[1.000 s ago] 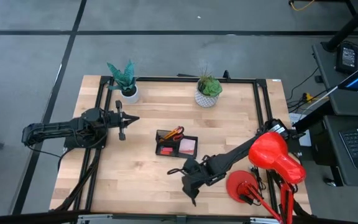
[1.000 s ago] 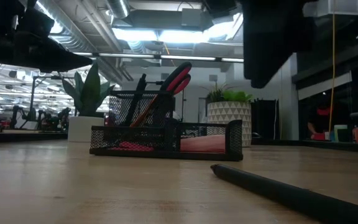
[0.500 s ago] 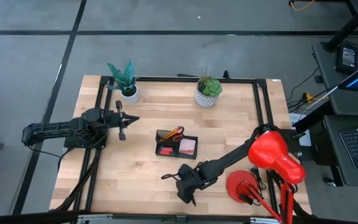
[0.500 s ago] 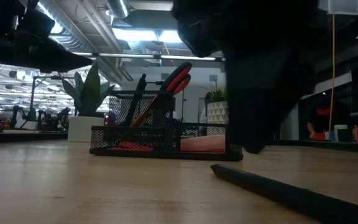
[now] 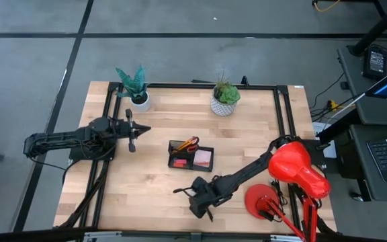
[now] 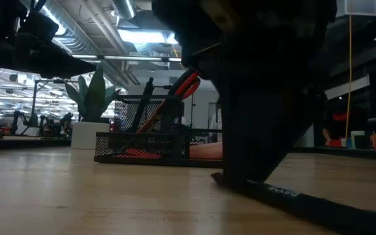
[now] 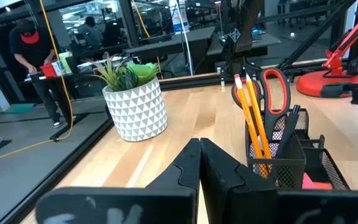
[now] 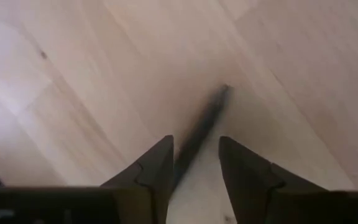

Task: Pick and place office supplies into organizer
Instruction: Put the black pen into the desk organizer, then return to Home Position

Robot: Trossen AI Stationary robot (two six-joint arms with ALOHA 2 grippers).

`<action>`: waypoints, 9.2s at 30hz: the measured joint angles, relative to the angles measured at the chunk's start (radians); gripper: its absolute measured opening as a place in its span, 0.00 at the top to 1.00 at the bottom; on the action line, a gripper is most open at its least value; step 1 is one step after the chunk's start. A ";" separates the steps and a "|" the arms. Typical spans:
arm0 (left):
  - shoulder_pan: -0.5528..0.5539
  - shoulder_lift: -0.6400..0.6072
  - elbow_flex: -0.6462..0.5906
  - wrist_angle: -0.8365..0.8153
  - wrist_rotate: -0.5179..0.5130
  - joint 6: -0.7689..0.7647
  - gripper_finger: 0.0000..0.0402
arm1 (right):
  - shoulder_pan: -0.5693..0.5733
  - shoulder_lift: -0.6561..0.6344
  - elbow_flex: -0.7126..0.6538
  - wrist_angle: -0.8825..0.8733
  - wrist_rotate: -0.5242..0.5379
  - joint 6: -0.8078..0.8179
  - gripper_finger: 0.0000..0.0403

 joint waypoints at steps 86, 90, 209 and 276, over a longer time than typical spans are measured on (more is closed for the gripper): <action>0.000 0.000 0.000 -0.036 0.008 -0.051 1.00 | -0.212 -0.172 0.090 0.424 0.348 -0.992 0.96; 0.000 0.000 0.000 -0.036 0.008 -0.052 1.00 | -0.239 -0.172 0.088 0.531 0.348 -1.078 0.96; 0.000 -0.109 0.000 0.055 -0.106 -0.015 0.99 | -0.892 -1.671 -1.415 1.146 -0.492 -1.273 1.00; 0.000 -0.107 0.000 0.045 -0.103 -0.127 0.99 | -0.345 -2.197 -1.654 0.758 -0.219 -1.157 0.97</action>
